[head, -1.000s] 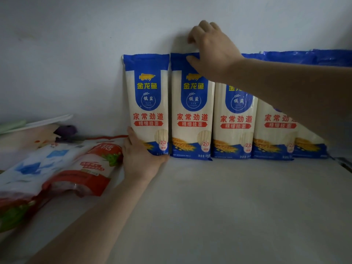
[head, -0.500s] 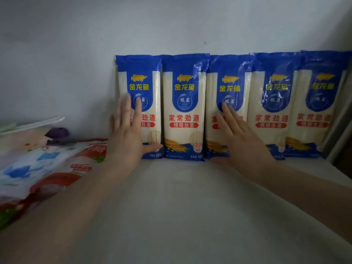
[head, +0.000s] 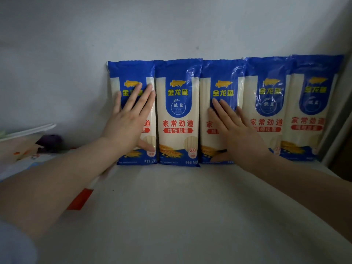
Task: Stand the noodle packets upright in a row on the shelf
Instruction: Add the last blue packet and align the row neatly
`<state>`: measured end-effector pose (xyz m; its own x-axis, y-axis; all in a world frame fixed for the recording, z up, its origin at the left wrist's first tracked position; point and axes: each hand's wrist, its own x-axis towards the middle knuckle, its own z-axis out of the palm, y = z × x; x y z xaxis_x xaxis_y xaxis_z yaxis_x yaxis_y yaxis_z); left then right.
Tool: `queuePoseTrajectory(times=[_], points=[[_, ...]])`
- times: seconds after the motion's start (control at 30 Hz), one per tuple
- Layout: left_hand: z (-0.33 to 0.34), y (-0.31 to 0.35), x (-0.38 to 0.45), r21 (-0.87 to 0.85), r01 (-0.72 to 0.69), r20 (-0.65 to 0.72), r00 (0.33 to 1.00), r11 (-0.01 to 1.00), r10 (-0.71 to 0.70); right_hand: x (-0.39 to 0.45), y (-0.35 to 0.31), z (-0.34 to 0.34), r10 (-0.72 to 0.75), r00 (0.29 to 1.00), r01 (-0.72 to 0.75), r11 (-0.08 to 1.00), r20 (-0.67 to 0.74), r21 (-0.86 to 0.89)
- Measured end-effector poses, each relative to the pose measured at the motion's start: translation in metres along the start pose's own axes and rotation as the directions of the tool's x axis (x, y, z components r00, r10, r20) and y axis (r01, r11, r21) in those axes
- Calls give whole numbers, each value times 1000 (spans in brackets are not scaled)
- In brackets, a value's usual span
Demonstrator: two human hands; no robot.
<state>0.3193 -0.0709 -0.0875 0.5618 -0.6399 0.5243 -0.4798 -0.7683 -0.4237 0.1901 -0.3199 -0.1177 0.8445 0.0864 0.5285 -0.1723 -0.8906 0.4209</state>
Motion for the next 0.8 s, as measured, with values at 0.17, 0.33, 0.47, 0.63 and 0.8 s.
queuePoseTrajectory(times=[0.17, 0.33, 0.47, 0.63, 0.8], points=[[-6, 5, 8, -9, -14, -12, 1000, 1000, 14, 7, 6, -4, -37, 998, 36, 999, 57, 22], [-25, 47, 24, 74, -196, -201, 958, 978, 207, 10, 11, -7, -4, 999, 3, 999, 39, 39], [-37, 75, 54, 67, -162, -134, 976, 984, 170, 16, 16, -14, 11, 999, -12, 1000, 47, 14], [-38, 76, 64, 89, -97, -66, 992, 991, 103, 20, 22, -18, -35, 998, 33, 999, 59, 28], [-43, 79, 65, 47, -69, -64, 995, 996, 72, 19, 25, -22, -53, 998, 51, 997, 40, 50]])
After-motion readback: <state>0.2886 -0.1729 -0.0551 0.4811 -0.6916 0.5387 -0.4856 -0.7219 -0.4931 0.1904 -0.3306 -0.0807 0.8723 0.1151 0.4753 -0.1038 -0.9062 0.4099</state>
